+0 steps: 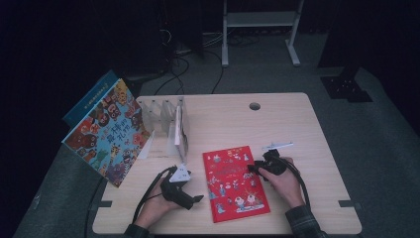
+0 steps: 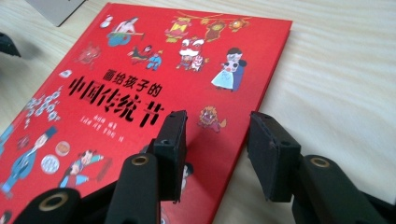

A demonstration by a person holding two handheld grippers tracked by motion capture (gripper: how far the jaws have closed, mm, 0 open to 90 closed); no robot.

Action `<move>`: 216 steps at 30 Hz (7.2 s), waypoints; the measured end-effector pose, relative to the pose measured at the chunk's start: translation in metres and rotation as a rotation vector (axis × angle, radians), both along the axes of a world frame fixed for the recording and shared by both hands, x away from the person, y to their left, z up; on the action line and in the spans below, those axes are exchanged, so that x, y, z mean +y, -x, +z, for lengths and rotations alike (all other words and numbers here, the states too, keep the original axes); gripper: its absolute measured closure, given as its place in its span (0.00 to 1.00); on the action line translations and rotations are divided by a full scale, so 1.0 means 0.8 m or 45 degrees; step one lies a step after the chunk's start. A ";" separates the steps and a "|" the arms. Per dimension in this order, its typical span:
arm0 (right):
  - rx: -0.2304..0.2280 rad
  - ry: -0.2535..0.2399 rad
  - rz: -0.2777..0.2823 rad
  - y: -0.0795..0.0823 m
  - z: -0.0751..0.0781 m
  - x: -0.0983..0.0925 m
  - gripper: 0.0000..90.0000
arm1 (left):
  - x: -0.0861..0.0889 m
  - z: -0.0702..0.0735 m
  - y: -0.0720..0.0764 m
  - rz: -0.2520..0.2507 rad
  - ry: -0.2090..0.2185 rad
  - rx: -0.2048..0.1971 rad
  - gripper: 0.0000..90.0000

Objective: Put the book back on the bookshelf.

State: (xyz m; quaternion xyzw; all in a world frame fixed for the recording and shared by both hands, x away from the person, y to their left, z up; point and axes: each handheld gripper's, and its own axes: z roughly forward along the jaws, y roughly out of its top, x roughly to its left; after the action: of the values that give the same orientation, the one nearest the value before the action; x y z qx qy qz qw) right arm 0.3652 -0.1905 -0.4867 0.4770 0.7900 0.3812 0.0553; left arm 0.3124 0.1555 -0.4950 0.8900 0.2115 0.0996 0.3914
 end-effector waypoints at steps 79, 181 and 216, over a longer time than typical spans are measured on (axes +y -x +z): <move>0.502 0.119 0.209 -0.066 0.034 0.010 0.76 | -0.038 -0.007 -0.007 -0.078 -0.063 0.022 0.00; 0.206 -0.265 0.456 -0.015 0.197 0.030 0.97 | -0.025 0.039 -0.054 0.017 0.473 0.143 0.00; -0.192 -0.592 0.721 0.028 0.171 -0.003 0.97 | 0.010 0.149 -0.053 -0.194 0.696 0.084 0.54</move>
State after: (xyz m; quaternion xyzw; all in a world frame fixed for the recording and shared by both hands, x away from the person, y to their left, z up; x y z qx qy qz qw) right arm 0.3427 -0.1931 -0.3500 0.2101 0.7766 0.5847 -0.1043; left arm 0.3550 0.1639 -0.3757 0.7676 0.1755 -0.0200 0.6161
